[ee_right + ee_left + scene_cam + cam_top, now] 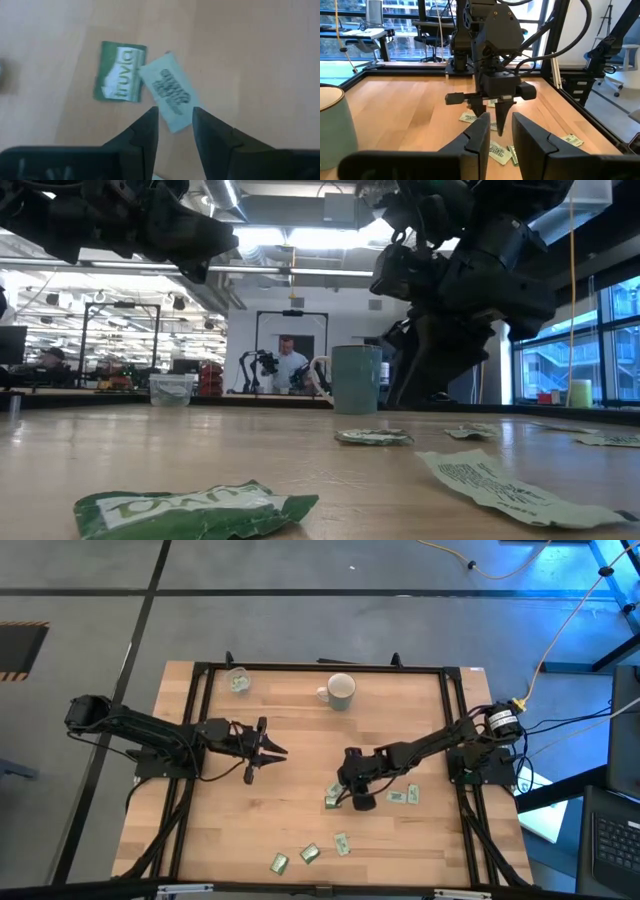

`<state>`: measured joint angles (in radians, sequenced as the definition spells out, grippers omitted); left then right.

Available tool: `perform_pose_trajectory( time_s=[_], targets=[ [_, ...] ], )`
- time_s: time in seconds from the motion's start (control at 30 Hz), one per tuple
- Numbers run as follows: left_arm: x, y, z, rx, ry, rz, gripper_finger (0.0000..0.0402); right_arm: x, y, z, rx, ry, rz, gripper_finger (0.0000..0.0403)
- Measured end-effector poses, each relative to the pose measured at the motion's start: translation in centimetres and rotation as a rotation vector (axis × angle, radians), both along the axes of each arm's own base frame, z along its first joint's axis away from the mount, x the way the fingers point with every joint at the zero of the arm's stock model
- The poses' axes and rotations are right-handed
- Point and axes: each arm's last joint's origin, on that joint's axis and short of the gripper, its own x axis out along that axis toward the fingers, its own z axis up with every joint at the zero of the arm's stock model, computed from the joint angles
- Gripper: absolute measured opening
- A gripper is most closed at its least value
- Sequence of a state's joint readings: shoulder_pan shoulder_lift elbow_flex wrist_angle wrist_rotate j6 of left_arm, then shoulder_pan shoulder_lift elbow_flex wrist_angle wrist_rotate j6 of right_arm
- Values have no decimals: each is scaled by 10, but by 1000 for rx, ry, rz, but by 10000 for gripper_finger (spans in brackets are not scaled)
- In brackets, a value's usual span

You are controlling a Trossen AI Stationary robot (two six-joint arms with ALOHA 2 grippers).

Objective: Pick and place Stevia / Truvia into bins
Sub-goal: Put the stevia packet into the transparent bin

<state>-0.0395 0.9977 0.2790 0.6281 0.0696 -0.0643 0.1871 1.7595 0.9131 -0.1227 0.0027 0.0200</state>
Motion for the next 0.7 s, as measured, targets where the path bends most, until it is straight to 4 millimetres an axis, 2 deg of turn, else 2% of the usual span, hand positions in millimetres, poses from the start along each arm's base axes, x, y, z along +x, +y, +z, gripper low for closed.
perform_pose_trajectory(
  time_s=[0.2,0.43,0.7],
  targets=[
    [0,0,0,0,1,0,74,1,-1,-2,-22,-2,-9,123],
    [0,0,-1,0,6,1,74,5,3,-24,-38,36,14,118],
    [0,0,-1,1,11,2,74,5,3,-27,-33,61,-2,53]
  ],
)
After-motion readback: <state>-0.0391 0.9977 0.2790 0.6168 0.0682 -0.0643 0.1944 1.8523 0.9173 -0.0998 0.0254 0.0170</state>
